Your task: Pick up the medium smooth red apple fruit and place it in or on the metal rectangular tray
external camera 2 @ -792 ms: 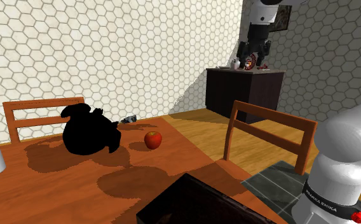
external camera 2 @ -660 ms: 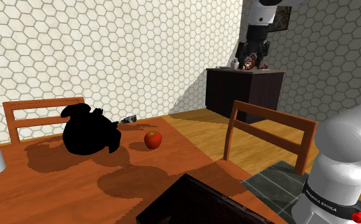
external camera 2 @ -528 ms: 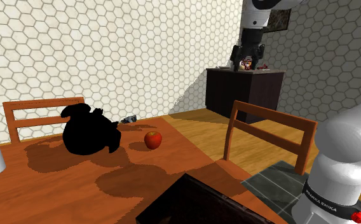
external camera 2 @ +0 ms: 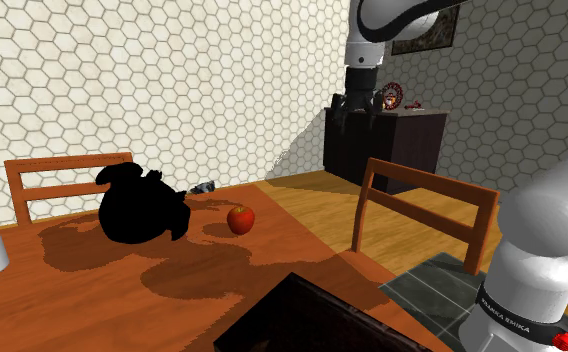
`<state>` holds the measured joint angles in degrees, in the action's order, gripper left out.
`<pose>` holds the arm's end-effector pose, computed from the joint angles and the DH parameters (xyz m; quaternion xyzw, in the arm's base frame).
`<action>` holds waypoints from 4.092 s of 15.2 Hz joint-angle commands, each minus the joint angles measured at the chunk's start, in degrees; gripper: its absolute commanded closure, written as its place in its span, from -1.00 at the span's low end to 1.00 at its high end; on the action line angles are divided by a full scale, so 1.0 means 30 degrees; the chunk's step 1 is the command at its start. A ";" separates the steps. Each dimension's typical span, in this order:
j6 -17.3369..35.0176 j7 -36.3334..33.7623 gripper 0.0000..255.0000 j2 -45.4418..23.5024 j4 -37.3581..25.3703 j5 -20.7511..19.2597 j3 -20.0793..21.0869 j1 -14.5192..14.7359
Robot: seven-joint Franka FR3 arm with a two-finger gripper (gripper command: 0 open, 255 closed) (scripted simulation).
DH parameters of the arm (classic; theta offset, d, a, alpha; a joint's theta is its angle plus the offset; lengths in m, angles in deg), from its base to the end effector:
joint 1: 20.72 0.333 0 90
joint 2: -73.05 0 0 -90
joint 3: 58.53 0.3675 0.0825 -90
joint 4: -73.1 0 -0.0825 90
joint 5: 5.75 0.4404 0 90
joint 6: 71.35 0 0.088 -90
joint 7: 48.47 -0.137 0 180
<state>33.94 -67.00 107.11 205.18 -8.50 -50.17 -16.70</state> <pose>0.4056 0.0935 0.5768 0.9944 -0.0584 0.0750 0.0466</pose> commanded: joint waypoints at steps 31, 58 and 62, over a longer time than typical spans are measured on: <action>0.3409 -1.2326 -1.00 -1.8118 -0.9866 -0.3872 0.6266 0.3761; 0.3374 -1.2232 1.00 -1.7957 -0.9765 -0.3799 0.6280 0.3678; 0.2516 -1.2018 1.00 -1.7546 -1.0271 -0.3532 0.6383 0.3623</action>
<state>42.08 -103.21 54.13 174.67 -19.31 -31.10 -5.78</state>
